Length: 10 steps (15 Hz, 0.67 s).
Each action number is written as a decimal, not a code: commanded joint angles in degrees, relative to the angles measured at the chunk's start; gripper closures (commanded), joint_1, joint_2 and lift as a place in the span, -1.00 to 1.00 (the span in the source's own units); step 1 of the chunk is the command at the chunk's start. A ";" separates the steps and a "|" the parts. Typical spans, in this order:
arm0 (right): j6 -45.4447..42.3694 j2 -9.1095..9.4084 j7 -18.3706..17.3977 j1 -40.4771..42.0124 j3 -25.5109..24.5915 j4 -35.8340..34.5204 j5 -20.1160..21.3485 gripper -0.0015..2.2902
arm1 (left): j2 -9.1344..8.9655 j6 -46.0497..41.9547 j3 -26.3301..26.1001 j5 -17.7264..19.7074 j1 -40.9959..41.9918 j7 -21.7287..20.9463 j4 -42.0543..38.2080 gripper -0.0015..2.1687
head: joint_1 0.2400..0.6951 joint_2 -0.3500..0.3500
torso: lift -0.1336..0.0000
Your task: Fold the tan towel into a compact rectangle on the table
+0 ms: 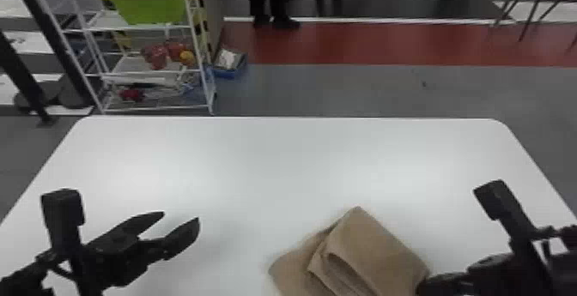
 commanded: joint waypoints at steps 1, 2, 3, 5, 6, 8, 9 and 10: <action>0.12 3.26 -1.59 -5.97 1.15 4.56 -0.56 0.86 | -0.41 -0.09 0.37 0.34 0.01 -0.06 0.00 -0.95 | 1.00 0.02 | -0.84; 0.12 4.58 -3.26 -8.52 1.24 6.05 -1.17 0.86 | -0.41 -0.09 0.55 0.34 0.10 -0.06 0.00 -0.95 | 1.00 0.05 | -0.84; 0.12 5.64 -4.40 -10.45 1.77 7.54 -1.26 0.86 | -0.41 -0.09 0.72 0.34 0.01 -0.15 0.00 -0.95 | 1.00 0.07 | -0.84; 0.12 7.75 -7.13 -15.64 4.05 13.26 -1.09 0.86 | -0.41 -0.09 0.72 0.43 0.01 -0.33 0.09 -0.95 | 1.00 0.14 | -0.84; 0.12 9.24 -8.09 -17.49 4.49 15.37 -0.91 0.86 | -0.41 -0.09 0.81 0.43 0.01 -0.33 0.09 -0.95 | 1.00 0.15 | -0.84; 0.12 12.14 -10.20 -20.47 4.85 18.62 -1.09 0.86 | -0.41 -0.09 0.90 0.43 0.01 -0.33 0.09 -0.95 | 1.00 0.20 | -0.84; 0.12 13.11 -11.17 -21.62 4.93 19.67 -1.09 0.86 | -0.41 -0.09 0.81 0.43 -0.25 -0.33 0.18 -0.95 | 1.00 0.22 | -0.84; 0.12 13.64 -12.14 -22.58 5.11 20.81 -1.09 0.86 | -0.41 -0.09 0.81 0.51 -0.34 -0.33 0.27 -0.95 | 1.00 0.25 | -0.84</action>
